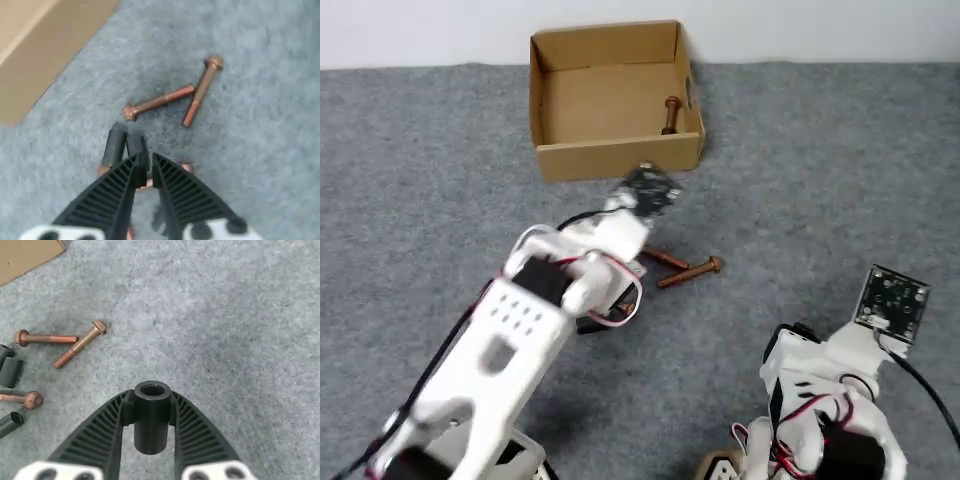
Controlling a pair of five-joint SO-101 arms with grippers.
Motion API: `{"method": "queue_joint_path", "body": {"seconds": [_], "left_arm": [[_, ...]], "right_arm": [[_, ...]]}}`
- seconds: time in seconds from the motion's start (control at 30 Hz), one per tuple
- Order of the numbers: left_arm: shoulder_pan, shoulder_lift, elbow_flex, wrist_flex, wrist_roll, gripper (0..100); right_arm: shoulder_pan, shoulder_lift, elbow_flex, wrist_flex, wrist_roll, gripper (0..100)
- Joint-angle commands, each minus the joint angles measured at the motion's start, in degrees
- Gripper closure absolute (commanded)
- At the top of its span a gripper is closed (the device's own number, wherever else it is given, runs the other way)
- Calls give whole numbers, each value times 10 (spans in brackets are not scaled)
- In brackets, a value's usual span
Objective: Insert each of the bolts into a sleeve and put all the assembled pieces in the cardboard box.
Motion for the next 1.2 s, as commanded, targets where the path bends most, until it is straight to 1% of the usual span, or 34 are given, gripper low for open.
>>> {"method": "queue_joint_path", "body": {"seconds": [0.0, 0.07, 0.2, 0.3, 0.47, 0.6, 0.93, 1.07, 1.17], "left_arm": [[4, 105, -89, 17, -63, 957], [5, 162, -143, 29, -65, 957], [12, 272, -263, 68, -77, 943], [33, 353, -354, 100, -103, 891], [64, 485, -513, 154, -107, 840], [80, 605, -661, 199, -107, 836], [86, 884, -1055, 353, -107, 840], [85, 964, -1150, 384, -105, 840], [88, 967, -1172, 384, -105, 842]], "right_arm": [[6, -2, 4, -15, -8, 991], [6, -2, 11, -15, -21, 991], [5, -2, 22, -26, -21, 991], [4, -2, 24, -27, -22, 991], [4, -2, 24, -27, -22, 991], [5, -2, 25, -27, -22, 991], [5, -2, 25, -27, -22, 991], [5, -2, 25, -27, -22, 991], [5, -2, 25, -27, -22, 991]]}}
